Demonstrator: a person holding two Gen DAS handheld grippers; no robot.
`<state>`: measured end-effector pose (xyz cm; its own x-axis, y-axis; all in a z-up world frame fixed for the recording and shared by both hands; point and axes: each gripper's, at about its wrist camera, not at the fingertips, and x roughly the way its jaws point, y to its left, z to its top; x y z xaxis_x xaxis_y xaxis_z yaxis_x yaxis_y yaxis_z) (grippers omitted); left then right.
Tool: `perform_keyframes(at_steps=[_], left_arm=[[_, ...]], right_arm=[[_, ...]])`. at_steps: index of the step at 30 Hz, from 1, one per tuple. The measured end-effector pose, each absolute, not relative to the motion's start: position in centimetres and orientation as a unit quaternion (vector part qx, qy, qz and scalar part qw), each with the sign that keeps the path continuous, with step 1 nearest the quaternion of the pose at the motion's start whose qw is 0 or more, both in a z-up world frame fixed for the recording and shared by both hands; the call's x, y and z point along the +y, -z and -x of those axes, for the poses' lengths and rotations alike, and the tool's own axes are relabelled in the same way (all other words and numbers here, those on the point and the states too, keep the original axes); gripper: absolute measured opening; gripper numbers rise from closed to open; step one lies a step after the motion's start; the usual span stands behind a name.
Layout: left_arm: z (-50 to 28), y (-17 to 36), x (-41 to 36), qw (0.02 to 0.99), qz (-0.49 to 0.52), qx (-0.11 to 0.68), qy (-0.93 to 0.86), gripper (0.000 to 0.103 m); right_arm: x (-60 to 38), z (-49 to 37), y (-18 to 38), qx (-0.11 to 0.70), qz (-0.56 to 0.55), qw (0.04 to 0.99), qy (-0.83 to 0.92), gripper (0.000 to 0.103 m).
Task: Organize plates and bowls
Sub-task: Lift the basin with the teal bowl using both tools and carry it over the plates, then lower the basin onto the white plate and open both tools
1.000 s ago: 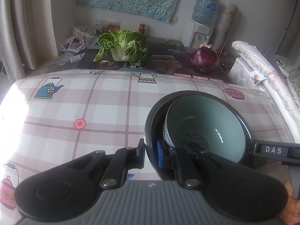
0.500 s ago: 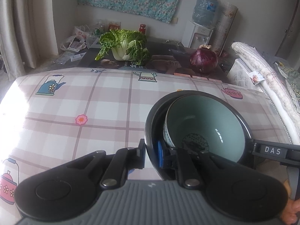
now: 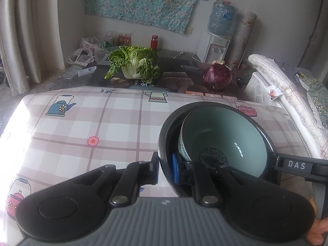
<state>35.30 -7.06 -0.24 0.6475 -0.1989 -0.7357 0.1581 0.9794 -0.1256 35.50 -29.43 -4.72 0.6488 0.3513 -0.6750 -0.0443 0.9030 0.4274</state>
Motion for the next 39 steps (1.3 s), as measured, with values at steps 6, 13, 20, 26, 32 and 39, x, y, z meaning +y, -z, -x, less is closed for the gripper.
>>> perform_keyframes(at_steps=[6, 13, 20, 26, 32, 39], left_arm=[[-32.6, -2.5, -6.8, 0.914, 0.028, 0.393, 0.103, 0.014], [-26.9, -5.0, -5.9, 0.917, 0.028, 0.381, 0.118, 0.014], [-20.6, -4.0, -4.3, 0.913, 0.038, 0.391, 0.111, 0.014], [-17.8, -1.0, -3.5, 0.9, 0.047, 0.421, 0.104, 0.014], [-17.0, 0.4, -3.0, 0.898, 0.041, 0.427, 0.095, 0.014], [-16.1, 0.2, -2.8, 0.906, 0.032, 0.409, 0.108, 0.014]], right_arm=[[-29.3, -33.2, 2.0, 0.395, -0.192, 0.891, -0.111, 0.013], [-28.7, -27.5, -0.7, 0.395, -0.201, 0.889, -0.115, 0.013], [-26.9, -20.4, -0.8, 0.409, -0.193, 0.884, -0.117, 0.013], [-26.0, -16.1, 1.8, 0.435, -0.2, 0.871, -0.111, 0.013], [-24.8, -14.6, 3.7, 0.444, -0.187, 0.87, -0.106, 0.013], [-23.7, -14.8, 3.7, 0.44, -0.139, 0.882, -0.091, 0.015]])
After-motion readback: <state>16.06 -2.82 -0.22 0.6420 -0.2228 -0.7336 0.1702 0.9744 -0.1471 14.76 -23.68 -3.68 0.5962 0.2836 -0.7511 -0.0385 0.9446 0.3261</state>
